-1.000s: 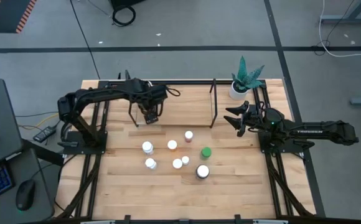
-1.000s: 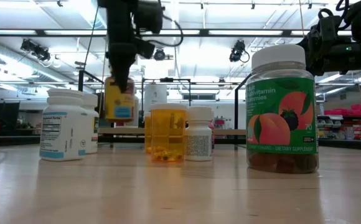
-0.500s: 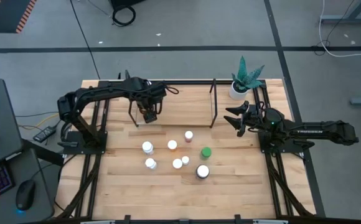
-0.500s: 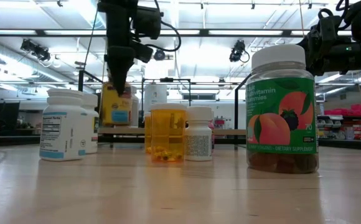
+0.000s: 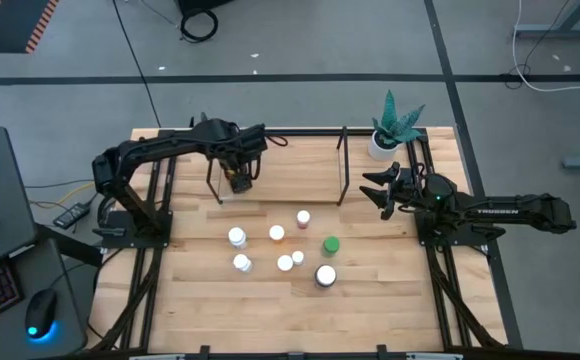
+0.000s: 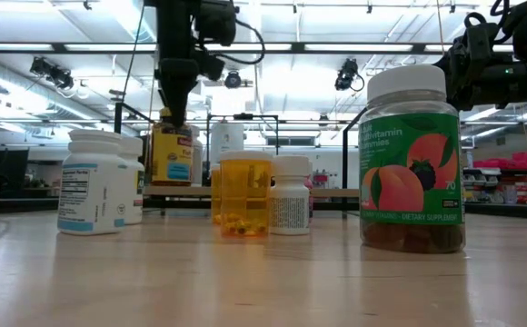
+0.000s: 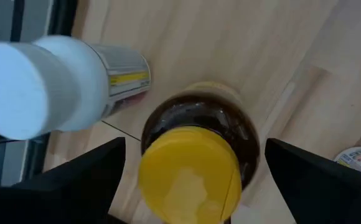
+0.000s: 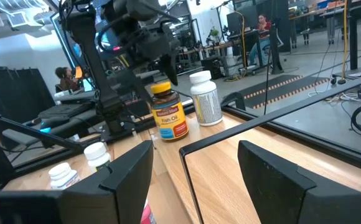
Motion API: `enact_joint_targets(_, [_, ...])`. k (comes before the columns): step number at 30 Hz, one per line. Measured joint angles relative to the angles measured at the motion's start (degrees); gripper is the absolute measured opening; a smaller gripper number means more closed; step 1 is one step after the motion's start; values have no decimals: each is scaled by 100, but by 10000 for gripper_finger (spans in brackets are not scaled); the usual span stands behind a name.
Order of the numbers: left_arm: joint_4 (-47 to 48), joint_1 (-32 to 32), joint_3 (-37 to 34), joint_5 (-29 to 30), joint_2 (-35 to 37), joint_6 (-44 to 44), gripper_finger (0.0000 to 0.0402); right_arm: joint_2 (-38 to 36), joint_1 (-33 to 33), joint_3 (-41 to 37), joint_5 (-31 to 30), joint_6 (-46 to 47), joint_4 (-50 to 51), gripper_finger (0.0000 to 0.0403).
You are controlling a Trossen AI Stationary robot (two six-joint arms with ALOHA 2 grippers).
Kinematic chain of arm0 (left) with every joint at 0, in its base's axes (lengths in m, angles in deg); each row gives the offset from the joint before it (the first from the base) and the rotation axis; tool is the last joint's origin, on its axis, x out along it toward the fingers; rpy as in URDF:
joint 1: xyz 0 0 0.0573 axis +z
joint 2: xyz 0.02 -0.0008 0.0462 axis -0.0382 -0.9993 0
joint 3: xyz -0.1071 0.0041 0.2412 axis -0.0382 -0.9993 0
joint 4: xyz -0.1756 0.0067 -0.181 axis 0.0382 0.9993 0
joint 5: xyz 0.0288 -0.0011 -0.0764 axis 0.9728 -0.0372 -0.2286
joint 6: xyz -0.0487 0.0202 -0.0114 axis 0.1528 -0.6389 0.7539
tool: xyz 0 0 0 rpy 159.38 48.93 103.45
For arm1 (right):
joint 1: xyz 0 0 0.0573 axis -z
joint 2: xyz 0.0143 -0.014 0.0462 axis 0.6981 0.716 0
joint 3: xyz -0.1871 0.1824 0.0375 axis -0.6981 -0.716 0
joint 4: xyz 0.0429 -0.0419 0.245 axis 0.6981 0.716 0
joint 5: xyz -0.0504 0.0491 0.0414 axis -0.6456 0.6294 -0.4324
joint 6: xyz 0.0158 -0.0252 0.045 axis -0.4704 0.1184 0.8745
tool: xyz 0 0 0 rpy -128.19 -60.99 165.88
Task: Pick and place medicine bottles onto shelf by color
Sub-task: Put the yellow pill bottle on the shelf, then put the white green pill bottle on the shelf
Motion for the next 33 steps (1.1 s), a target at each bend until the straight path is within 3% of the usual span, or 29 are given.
enact_joint_targets(4, [220, -138, 336, 301, 0, -6, 389, 0, 2, 0, 0, 0, 0, 243])
enact_joint_targets(11, [128, -843, 849, 292, 0, -96, 389, 0, 2, -2, 0, 0, 0, 243])
enact_joint_targets(18, [-21, -1669, 869, -195, 0, 484, 389, 0, 0, 0, 0, 0, 0, 243])
enact_joint_targets(23, [-78, -2396, 529, -206, 17, 952, 380, 0, 2, 0, 0, 0, 2, 243])
enact_joint_targets(33, [-398, -3722, -799, -114, 485, 2390, 339, 0, 2, -1, 0, 0, -3, 243])
